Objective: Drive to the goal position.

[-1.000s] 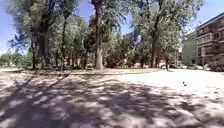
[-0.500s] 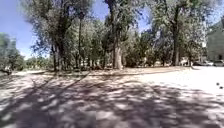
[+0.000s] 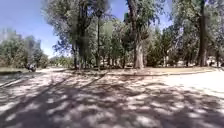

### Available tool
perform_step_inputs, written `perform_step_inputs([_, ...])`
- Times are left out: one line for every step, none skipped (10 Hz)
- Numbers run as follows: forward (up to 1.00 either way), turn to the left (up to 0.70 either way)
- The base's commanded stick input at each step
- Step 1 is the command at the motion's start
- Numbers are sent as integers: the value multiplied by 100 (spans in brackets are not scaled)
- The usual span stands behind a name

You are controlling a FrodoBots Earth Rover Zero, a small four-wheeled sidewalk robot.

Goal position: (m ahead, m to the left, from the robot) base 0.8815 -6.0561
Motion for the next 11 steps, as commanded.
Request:
perform_step_inputs([85,0])
perform_step_inputs([85,-7])
perform_step_inputs([85,-27])
perform_step_inputs([85,-34])
perform_step_inputs([85,-34])
perform_step_inputs([85,-34])
perform_step_inputs([85,-34])
perform_step_inputs([85,-34])
perform_step_inputs([85,-34])
perform_step_inputs([85,-34])
perform_step_inputs([85,-34])
